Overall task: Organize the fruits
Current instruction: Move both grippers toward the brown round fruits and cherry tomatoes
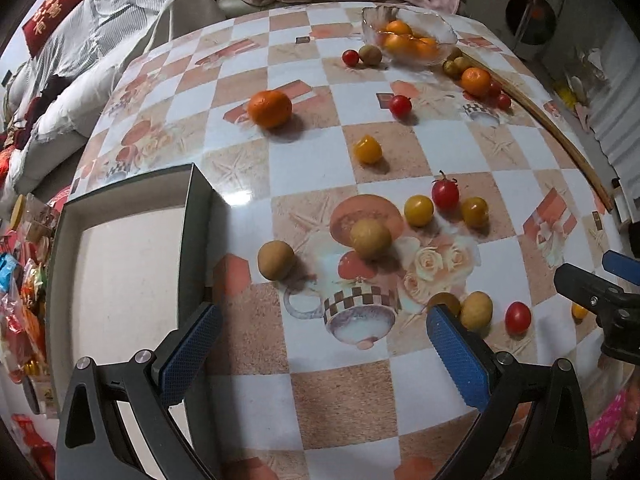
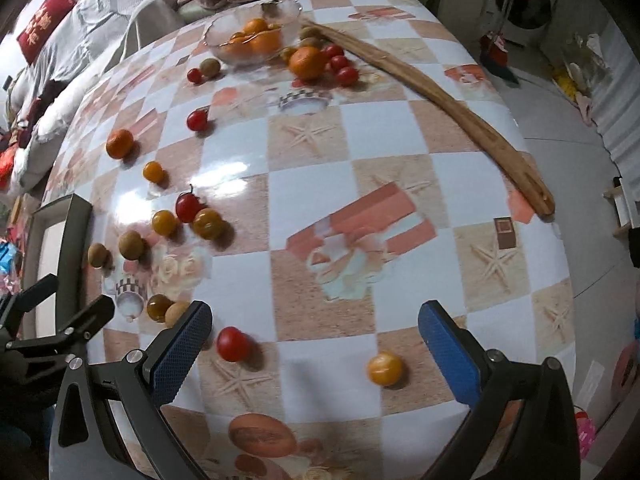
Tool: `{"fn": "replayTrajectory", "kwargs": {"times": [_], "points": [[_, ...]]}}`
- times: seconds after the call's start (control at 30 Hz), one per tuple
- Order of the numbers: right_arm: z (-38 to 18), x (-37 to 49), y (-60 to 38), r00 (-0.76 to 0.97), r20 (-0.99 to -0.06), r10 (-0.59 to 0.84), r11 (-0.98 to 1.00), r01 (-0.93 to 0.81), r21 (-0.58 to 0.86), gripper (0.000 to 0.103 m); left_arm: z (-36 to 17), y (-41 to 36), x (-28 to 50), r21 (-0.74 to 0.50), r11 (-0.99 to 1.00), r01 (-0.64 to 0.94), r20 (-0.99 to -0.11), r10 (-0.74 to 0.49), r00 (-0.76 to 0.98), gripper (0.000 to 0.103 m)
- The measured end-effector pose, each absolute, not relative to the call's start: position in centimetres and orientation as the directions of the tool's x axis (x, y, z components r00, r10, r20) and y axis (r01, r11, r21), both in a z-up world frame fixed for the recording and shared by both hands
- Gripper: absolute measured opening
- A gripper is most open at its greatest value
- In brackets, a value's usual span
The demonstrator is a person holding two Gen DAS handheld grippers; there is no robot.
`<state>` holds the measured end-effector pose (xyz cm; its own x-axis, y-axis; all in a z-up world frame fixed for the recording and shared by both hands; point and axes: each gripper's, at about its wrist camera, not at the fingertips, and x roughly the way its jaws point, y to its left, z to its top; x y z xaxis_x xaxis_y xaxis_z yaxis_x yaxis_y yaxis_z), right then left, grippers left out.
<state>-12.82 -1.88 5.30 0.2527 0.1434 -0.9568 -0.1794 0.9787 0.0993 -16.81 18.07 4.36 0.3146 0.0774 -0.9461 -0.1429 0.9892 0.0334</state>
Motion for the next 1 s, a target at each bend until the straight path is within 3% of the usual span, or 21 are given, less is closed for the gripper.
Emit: {"fn": "replayTrajectory", "kwargs": {"times": [0.47,1.0], "points": [[5.2,-13.3,0.0,0.221,-0.964,0.151,0.973,-0.206,0.105,0.103,2.4,20.1,-17.7,-0.002,0.987,-0.163,-0.957,0.045,0.287,0.103],[5.2,-13.7,1.7,0.229,-0.960,0.160,0.970,-0.219,0.109,0.103,2.0,21.0,-17.9,0.040,0.990,-0.137,-0.951,0.080,0.300,0.103]]}}
